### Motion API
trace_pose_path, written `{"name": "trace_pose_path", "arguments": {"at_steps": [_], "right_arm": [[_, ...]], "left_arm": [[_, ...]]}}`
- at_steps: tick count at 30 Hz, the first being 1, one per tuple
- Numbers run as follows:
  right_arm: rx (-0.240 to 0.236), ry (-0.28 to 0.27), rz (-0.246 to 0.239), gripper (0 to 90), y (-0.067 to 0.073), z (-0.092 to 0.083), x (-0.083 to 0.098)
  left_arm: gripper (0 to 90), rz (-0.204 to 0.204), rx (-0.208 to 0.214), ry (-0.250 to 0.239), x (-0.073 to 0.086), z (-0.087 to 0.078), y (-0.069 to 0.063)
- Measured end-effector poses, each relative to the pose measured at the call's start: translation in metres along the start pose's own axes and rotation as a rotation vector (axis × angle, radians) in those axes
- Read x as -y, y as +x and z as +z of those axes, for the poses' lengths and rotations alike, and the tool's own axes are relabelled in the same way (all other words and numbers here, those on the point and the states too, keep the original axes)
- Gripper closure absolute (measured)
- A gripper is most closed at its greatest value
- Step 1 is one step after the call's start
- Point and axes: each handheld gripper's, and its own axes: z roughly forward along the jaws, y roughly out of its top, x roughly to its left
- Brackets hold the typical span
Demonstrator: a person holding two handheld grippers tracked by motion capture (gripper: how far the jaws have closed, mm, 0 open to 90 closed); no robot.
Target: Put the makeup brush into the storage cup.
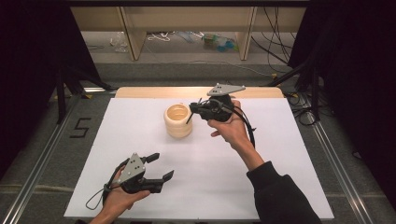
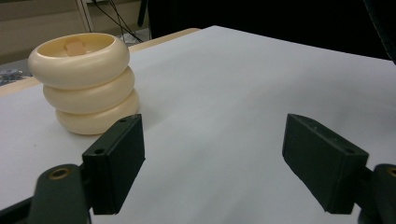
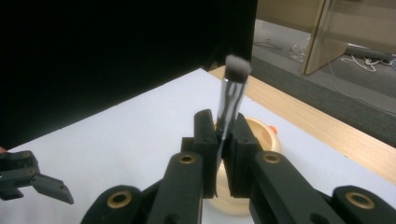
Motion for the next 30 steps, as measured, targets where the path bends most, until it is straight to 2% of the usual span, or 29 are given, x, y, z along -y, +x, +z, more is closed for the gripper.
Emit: {"name": "trace_pose_path", "arguments": {"at_steps": [12, 13, 23, 30], "right_arm": [[0.014, 0.001, 0.017, 85.1, -0.007, 0.015, -0.012], [0.015, -0.006, 0.007, 85.1, -0.008, 0.016, -0.012], [0.038, 0.011, 0.015, 85.1, -0.015, 0.03, -0.022], [0.055, -0.007, 0.034, 85.1, -0.021, 0.038, -0.025]], "left_arm": [[21.2, 0.001, 0.001, 0.0, 0.0, 0.0, 0.0], [21.2, 0.001, 0.001, 0.001, 0.0, 0.0, 0.0], [21.2, 0.002, 0.001, -0.004, 0.0, 0.0, 0.0], [21.2, -0.002, 0.003, 0.0, 0.0, 0.0, 0.0]]}}
